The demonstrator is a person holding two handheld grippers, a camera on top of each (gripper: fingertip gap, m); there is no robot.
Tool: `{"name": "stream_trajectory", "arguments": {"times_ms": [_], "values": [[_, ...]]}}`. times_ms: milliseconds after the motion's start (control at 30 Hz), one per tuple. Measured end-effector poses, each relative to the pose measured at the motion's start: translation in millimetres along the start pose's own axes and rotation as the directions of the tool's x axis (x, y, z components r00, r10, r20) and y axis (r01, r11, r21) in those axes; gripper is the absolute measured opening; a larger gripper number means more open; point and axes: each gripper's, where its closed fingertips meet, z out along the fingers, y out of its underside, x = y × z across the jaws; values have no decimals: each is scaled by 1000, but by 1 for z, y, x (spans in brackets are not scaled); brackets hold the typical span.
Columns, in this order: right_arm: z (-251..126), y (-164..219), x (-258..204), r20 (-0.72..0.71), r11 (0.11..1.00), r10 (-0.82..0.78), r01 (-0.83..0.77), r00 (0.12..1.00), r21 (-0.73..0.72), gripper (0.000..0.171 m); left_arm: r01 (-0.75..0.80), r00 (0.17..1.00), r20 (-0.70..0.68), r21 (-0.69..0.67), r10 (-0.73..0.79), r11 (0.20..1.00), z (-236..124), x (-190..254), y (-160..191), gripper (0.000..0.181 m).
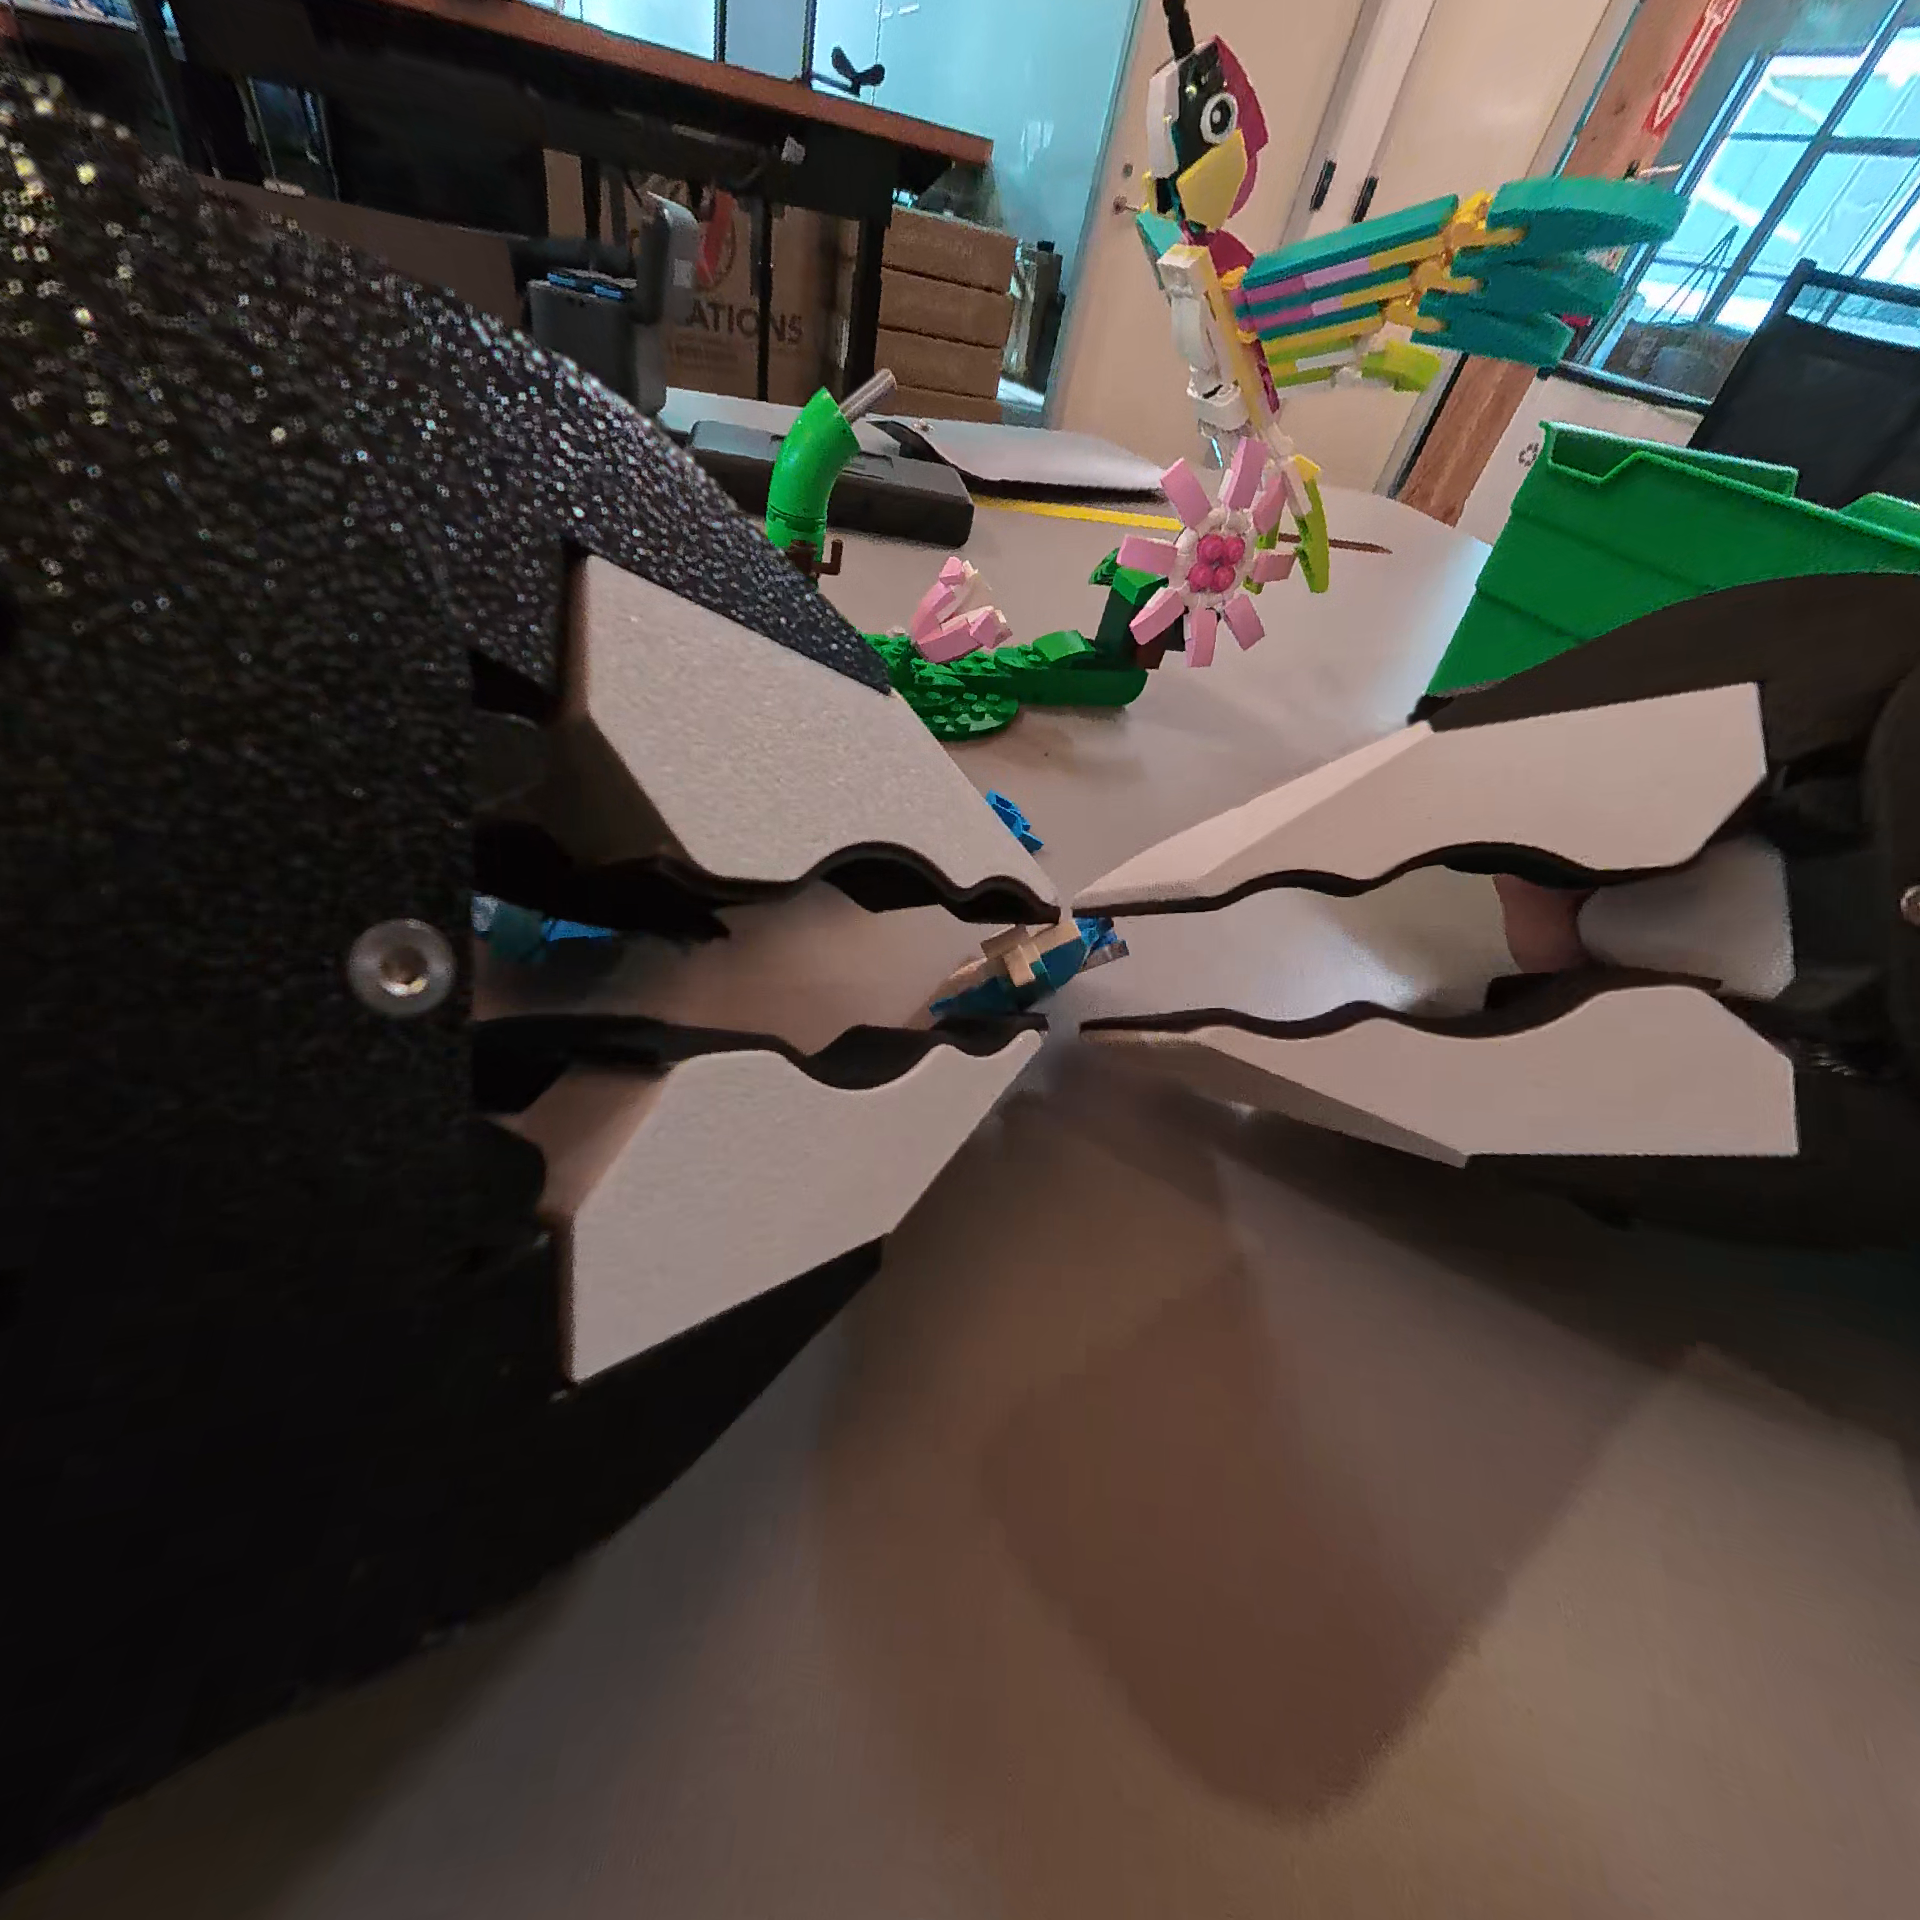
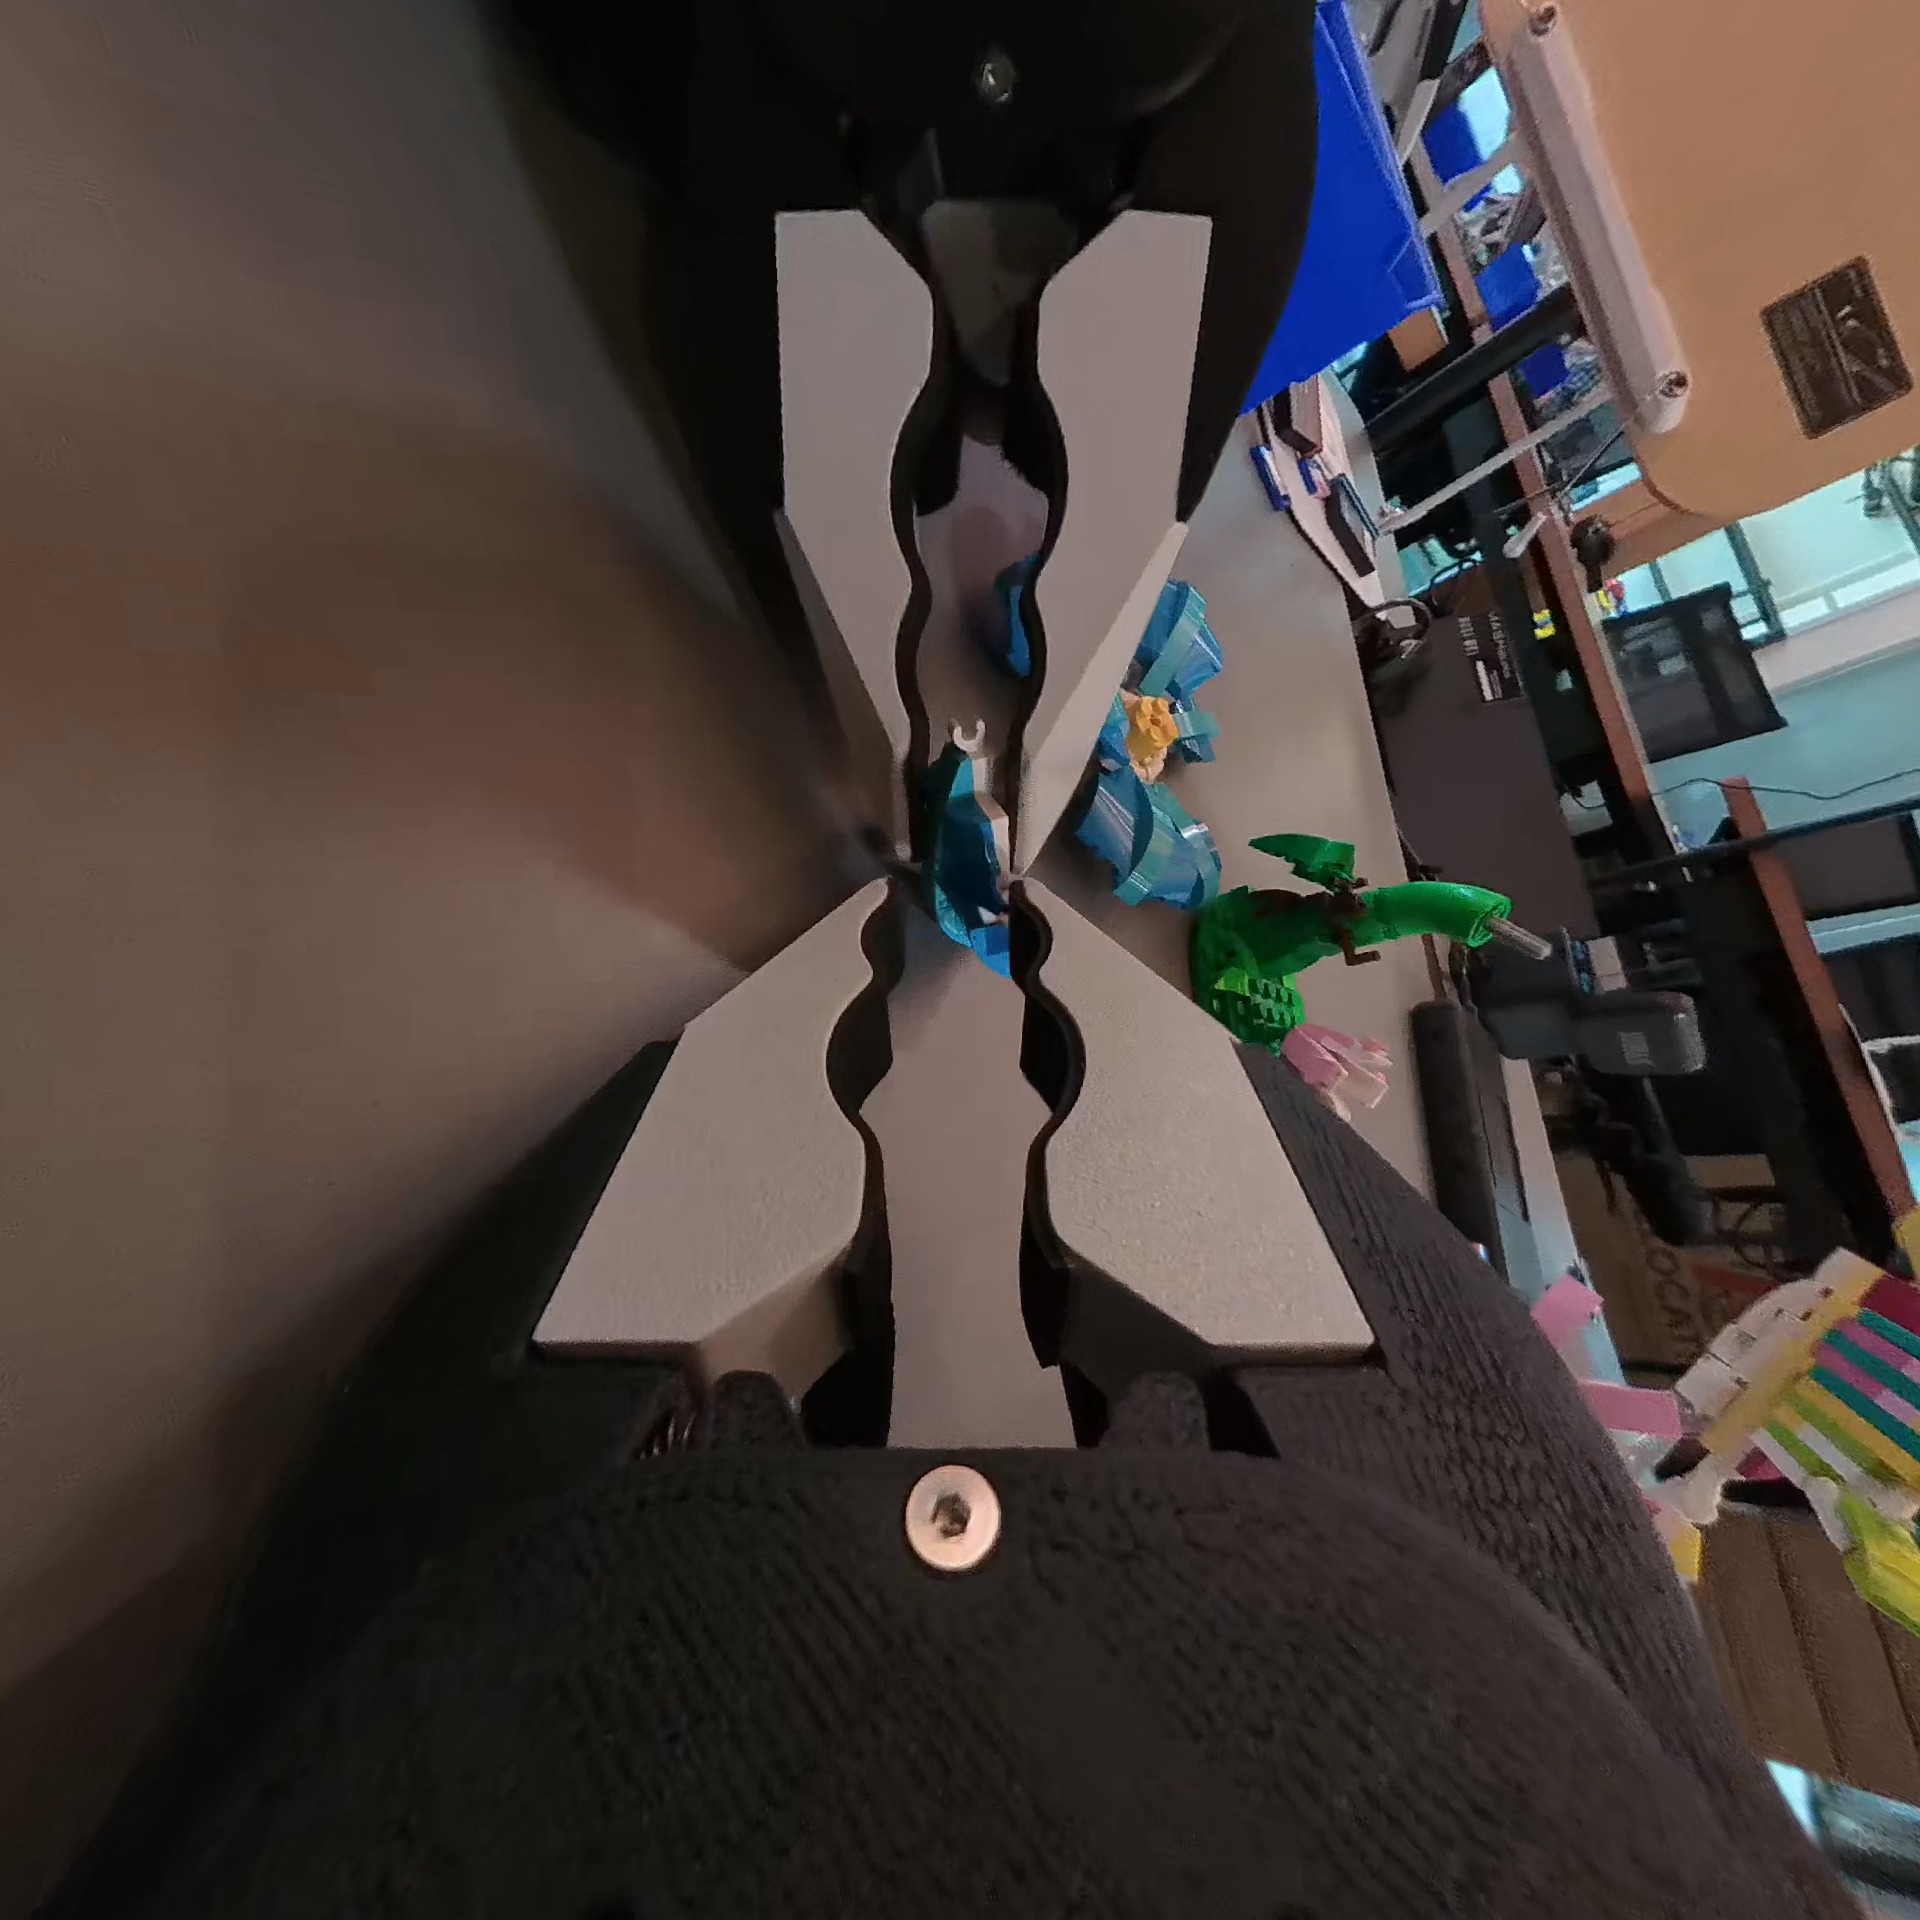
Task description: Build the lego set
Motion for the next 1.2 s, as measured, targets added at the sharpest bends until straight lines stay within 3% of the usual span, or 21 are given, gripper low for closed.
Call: {"name": "stream_trajectory", "arguments": {"times_ms": [433, 900, 1200], "values": [[-1, 5, -2, -117, 987, -157, 153, 981, -42, 2, -7, 999, 44, -28, 8, 1000, 6, 1, 2, 11], [1, 6, 1, -142, 981, -189, 182, 972, -64, 1, 241, 970, -31, 6, -241, 970, 6, -1, 3, 9], [-1, 1, 7, -165, 990, -139, 138, 976, -15, 5, 313, 949, -63, 50, -310, 948, 3, -4, 1, 10]]}}
